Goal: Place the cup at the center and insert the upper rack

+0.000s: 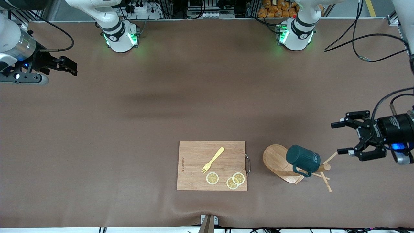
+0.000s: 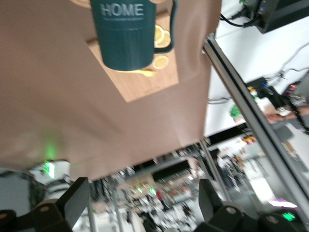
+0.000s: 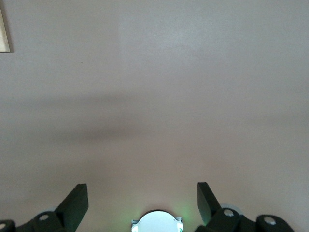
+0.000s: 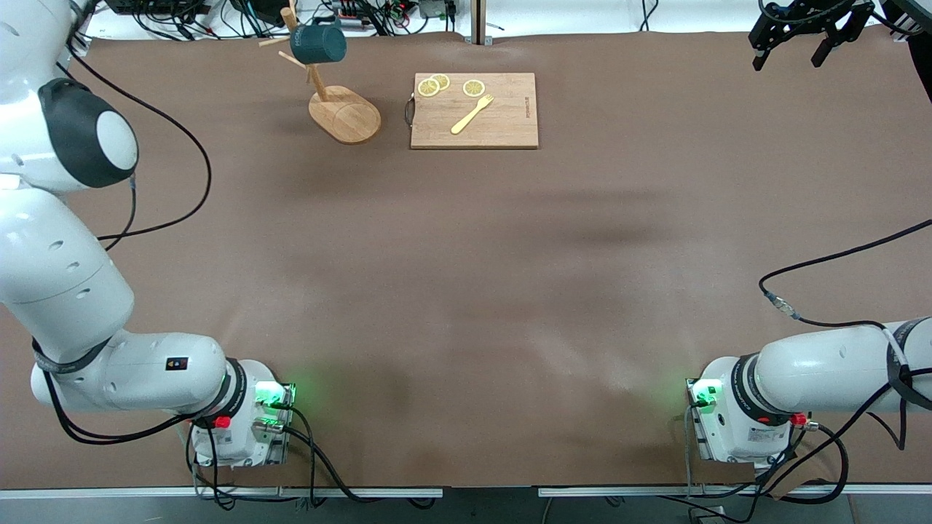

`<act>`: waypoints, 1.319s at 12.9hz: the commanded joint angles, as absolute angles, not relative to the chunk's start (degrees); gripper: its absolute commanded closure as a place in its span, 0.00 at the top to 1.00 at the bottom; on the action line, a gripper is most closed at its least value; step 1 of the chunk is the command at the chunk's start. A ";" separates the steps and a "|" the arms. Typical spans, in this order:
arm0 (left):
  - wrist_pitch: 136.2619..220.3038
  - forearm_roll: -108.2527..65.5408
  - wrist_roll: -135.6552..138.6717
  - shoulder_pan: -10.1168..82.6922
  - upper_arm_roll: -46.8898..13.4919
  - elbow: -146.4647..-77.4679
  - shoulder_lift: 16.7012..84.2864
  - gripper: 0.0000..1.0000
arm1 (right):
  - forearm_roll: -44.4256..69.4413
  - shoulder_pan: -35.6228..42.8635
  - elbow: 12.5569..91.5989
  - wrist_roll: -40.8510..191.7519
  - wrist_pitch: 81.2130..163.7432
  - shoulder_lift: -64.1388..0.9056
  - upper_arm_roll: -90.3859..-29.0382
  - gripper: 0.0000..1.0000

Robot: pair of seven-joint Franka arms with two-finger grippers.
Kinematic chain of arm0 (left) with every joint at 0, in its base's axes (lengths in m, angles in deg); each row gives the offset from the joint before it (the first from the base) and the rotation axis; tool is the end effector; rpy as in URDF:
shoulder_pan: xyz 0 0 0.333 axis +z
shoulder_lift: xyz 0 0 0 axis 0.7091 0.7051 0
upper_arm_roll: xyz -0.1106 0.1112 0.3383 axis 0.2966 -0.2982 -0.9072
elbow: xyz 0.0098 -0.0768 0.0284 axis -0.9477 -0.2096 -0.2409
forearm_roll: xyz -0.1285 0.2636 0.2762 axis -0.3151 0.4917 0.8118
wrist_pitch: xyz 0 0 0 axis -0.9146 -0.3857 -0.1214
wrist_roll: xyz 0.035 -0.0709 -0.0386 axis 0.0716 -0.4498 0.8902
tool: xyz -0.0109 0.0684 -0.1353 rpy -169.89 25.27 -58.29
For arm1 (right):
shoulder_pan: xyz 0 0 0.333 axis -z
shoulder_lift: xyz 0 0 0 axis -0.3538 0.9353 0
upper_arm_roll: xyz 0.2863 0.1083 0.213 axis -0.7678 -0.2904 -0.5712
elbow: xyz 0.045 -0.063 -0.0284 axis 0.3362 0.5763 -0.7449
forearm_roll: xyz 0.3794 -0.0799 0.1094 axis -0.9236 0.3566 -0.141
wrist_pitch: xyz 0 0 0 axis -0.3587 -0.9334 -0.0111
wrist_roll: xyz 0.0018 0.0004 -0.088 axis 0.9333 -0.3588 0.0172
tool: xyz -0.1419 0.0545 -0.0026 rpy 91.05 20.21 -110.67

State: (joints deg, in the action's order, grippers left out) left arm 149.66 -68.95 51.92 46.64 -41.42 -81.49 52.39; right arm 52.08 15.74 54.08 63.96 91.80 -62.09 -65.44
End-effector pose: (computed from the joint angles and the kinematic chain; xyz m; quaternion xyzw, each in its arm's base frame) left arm 0.7311 -0.0496 0.5632 0.7435 0.4903 -0.2454 0.3829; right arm 0.4972 0.0385 0.6052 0.9965 -0.0108 -0.0771 0.0313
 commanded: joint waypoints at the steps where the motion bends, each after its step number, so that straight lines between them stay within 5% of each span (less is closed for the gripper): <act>1: 148.92 -57.50 48.77 46.57 -37.59 -83.09 47.47 1.00 | 52.78 15.36 54.48 62.86 91.58 -62.90 -65.51 1.00; 12: 145.58 -18.28 27.27 45.78 -28.61 -83.44 40.52 1.00 | 52.78 15.36 54.57 62.86 91.93 -62.64 -65.51 1.00; 17: 145.76 -13.77 15.27 42.97 -33.26 -90.99 32.54 1.00 | 51.90 15.27 54.57 62.60 92.99 -62.46 -65.60 1.00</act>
